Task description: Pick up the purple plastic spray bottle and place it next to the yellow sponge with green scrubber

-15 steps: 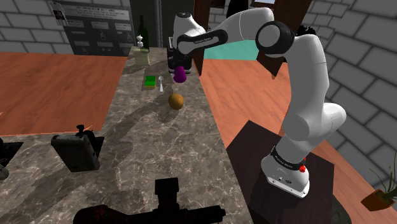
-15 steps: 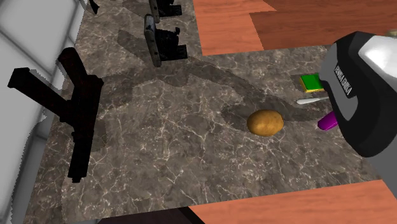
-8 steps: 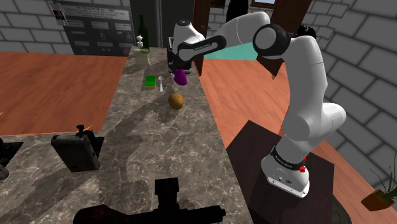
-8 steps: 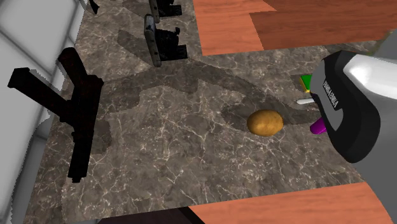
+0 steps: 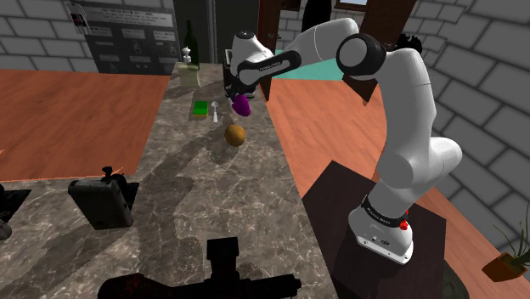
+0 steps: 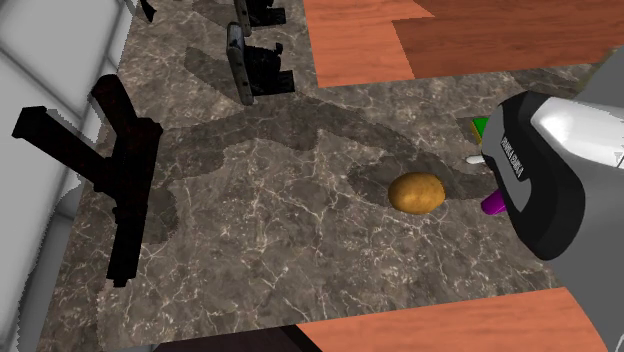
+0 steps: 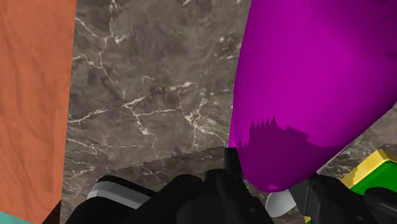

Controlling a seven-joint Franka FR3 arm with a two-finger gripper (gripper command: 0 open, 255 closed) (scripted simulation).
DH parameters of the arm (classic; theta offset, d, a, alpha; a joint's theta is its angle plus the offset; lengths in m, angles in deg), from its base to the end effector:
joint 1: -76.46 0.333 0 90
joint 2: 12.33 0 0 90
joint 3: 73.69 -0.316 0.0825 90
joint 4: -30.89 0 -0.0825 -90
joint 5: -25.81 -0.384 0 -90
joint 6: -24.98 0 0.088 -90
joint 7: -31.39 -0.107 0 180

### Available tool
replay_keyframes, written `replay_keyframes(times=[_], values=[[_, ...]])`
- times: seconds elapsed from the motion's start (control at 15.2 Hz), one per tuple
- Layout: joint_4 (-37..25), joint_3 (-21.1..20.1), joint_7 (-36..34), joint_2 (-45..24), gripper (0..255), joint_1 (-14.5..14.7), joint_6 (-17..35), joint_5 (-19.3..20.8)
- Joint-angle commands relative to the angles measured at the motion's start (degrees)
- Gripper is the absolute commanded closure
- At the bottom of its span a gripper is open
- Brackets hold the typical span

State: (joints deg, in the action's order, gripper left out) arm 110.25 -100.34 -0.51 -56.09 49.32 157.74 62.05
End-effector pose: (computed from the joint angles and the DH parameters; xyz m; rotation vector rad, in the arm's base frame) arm 0.7468 -0.1005 0.3151 2.9258 -0.5110 0.4578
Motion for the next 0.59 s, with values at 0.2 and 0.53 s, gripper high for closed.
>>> replay_keyframes(times=[0.2, 0.53], values=[[-0.74, 0.12, 0.2, -0.88, 0, 0.22, -0.3, -0.02], [1.7, -1.01, 0.32, 2.72, 0, -0.7, -1.53, -1.08]])
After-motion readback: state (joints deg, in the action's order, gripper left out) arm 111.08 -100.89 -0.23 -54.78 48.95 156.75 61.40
